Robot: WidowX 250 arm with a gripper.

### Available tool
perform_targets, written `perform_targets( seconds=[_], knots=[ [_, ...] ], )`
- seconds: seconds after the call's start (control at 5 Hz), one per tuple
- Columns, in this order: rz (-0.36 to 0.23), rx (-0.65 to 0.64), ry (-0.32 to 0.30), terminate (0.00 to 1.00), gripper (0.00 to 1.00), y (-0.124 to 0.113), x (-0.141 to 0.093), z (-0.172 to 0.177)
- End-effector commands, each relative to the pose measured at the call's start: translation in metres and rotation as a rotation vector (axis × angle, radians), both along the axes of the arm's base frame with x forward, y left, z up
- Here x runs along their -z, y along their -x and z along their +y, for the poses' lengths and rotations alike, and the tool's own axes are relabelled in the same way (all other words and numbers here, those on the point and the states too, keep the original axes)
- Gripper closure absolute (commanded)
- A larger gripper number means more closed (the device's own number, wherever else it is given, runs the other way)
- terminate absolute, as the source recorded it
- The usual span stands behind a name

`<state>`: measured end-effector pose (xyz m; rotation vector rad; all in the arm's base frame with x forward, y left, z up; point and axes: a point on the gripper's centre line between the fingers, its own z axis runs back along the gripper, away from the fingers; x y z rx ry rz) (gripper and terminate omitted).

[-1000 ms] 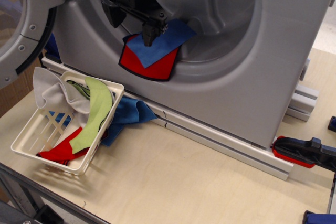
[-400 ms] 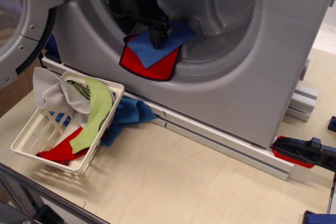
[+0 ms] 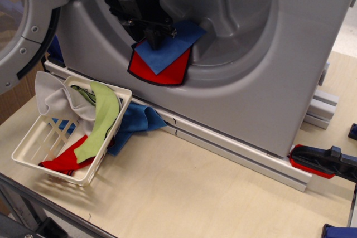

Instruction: Take clothes out of laundry machine

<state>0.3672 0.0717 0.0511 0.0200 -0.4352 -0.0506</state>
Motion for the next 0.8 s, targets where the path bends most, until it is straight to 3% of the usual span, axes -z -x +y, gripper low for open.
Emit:
perform_targets(
  seconds=[0.0,0.4,0.6],
  knots=[
    [-0.008,-0.061,-0.102,0.00,1.00,-0.006,-0.027,0.002],
    [0.005,-0.173,-0.138,0.00,1.00,0.017,-0.059,0.008],
    [0.131,-0.289,-0.162,0.00,1.00,0.050,-0.068,0.004]
  ],
)
